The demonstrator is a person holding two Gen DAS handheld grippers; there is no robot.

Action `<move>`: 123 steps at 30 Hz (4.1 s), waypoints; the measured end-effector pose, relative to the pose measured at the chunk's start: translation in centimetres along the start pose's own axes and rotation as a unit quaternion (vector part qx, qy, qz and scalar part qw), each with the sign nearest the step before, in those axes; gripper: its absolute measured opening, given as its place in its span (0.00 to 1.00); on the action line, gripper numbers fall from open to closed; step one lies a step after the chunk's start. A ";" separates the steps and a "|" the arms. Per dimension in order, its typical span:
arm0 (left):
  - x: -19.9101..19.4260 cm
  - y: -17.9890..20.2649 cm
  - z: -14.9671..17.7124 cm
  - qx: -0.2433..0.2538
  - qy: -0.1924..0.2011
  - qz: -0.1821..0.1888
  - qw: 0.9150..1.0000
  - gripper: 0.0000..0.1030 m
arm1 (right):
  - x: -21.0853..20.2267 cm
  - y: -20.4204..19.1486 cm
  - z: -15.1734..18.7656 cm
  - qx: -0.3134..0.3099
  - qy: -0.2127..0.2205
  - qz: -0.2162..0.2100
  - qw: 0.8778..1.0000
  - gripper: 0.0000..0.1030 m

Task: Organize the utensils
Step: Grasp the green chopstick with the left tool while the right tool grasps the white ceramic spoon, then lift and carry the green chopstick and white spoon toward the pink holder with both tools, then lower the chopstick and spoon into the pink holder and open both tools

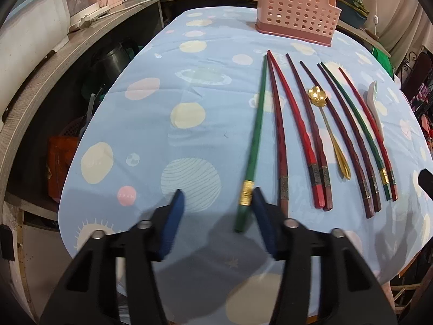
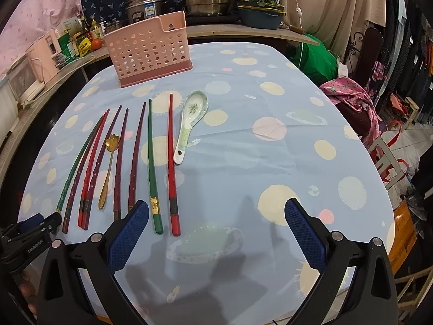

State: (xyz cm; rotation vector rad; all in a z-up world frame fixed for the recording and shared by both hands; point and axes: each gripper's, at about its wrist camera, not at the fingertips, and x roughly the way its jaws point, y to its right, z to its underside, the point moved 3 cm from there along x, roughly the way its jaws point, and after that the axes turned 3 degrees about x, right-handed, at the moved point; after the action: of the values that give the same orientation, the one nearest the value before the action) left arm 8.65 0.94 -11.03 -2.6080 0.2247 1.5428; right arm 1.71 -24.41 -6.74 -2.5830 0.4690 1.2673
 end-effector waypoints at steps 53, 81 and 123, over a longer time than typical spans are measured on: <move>-4.4 -1.7 -2.7 -0.030 0.058 0.030 0.997 0.07 | 2.2 -0.3 -5.9 0.017 0.030 -0.068 0.997 0.07; -16.8 -3.3 -24.4 -0.061 0.263 0.057 0.961 0.07 | -0.1 -1.6 -19.2 0.044 0.089 -0.192 0.976 0.06; -8.3 0.8 -36.5 -0.071 0.299 0.083 0.948 0.36 | 9.5 -4.2 -30.5 0.078 0.116 -0.222 0.965 0.18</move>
State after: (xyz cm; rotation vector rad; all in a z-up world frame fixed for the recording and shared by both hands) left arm 36.03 -5.19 13.82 -3.1775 0.4001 0.7718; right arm 30.90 -32.56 4.33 -2.5159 0.0148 0.7514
